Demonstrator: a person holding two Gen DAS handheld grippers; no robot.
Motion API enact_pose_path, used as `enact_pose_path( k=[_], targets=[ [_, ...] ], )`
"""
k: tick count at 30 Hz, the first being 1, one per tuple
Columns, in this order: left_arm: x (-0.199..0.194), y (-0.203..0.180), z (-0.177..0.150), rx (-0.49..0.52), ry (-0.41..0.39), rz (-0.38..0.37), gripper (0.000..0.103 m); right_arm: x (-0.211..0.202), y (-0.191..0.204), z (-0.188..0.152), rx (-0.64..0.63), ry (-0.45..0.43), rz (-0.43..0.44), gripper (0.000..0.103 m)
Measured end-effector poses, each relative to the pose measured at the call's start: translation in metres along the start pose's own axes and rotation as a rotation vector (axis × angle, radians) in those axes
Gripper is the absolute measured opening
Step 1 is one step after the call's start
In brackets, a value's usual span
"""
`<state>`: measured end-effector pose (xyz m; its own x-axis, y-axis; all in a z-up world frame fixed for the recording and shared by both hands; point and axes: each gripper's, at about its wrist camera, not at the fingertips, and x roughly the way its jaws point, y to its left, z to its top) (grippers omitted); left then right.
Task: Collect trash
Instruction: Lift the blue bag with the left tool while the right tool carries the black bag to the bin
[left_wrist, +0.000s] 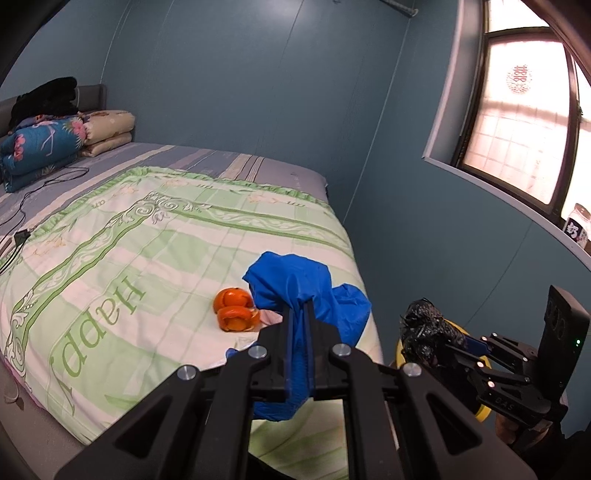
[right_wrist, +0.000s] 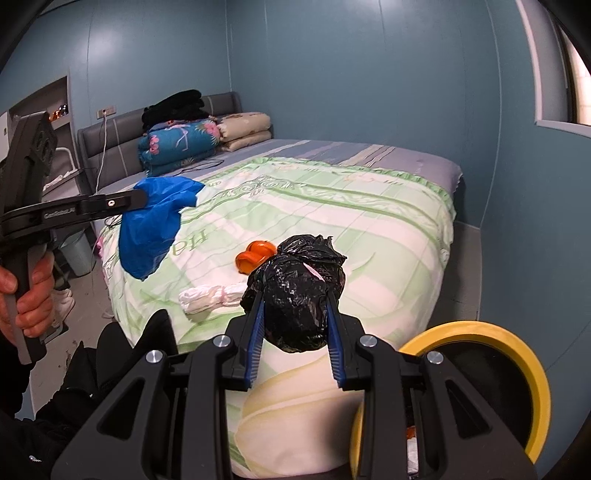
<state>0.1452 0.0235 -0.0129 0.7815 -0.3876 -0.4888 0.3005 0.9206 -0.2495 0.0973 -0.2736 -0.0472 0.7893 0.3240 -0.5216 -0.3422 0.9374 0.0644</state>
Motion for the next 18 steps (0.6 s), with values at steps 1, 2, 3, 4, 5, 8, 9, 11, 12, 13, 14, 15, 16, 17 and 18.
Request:
enact_pose_path(
  k=[1, 2, 3, 4, 5, 8, 9, 11, 12, 13, 14, 15, 16, 17, 18],
  targets=[
    [-0.001, -0.004, 0.001, 0.006, -0.003, -0.004, 0.005, -0.003, -0.003, 0.0, 0.002, -0.004, -0.008, 0.029],
    [-0.002, -0.009, 0.002, 0.011, -0.006, -0.011, 0.005, -0.005, -0.006, 0.0, 0.004, -0.008, -0.018, 0.029],
    [-0.002, -0.012, 0.002, 0.014, -0.008, -0.015, 0.005, -0.007, -0.008, 0.0, 0.006, -0.011, -0.026, 0.029],
    [-0.002, -0.016, 0.003, 0.019, -0.01, -0.02, 0.005, -0.01, -0.012, 0.0, 0.008, -0.014, -0.037, 0.029],
    [-0.003, -0.021, 0.004, 0.023, -0.013, -0.025, 0.005, -0.012, -0.014, 0.0, 0.009, -0.017, -0.045, 0.029],
    [-0.003, -0.034, 0.005, 0.044, -0.017, -0.046, 0.005, -0.019, -0.024, -0.002, 0.017, -0.021, -0.074, 0.029],
    [-0.002, -0.039, 0.005, 0.051, -0.017, -0.053, 0.005, -0.021, -0.027, -0.002, 0.021, -0.023, -0.083, 0.029],
    [0.0, -0.046, 0.006, 0.059, -0.014, -0.067, 0.005, -0.025, -0.034, -0.004, 0.029, -0.026, -0.103, 0.029],
    [0.001, -0.05, 0.006, 0.063, -0.012, -0.075, 0.005, -0.027, -0.038, -0.005, 0.033, -0.028, -0.115, 0.029],
    [0.001, -0.054, 0.006, 0.07, -0.011, -0.084, 0.005, -0.028, -0.04, -0.005, 0.036, -0.03, -0.123, 0.029],
    [0.002, -0.059, 0.006, 0.077, -0.011, -0.09, 0.005, -0.03, -0.044, -0.005, 0.041, -0.032, -0.134, 0.029],
    [0.003, -0.064, 0.006, 0.086, -0.01, -0.098, 0.005, -0.032, -0.047, -0.006, 0.047, -0.033, -0.14, 0.029],
    [0.003, -0.068, 0.006, 0.091, -0.009, -0.103, 0.005, -0.034, -0.051, -0.006, 0.054, -0.035, -0.149, 0.029],
    [0.004, -0.073, 0.005, 0.098, -0.008, -0.11, 0.005, -0.036, -0.054, -0.007, 0.06, -0.038, -0.158, 0.029],
    [0.005, -0.078, 0.006, 0.106, -0.007, -0.119, 0.005, -0.038, -0.058, -0.008, 0.065, -0.039, -0.167, 0.029]
  ],
)
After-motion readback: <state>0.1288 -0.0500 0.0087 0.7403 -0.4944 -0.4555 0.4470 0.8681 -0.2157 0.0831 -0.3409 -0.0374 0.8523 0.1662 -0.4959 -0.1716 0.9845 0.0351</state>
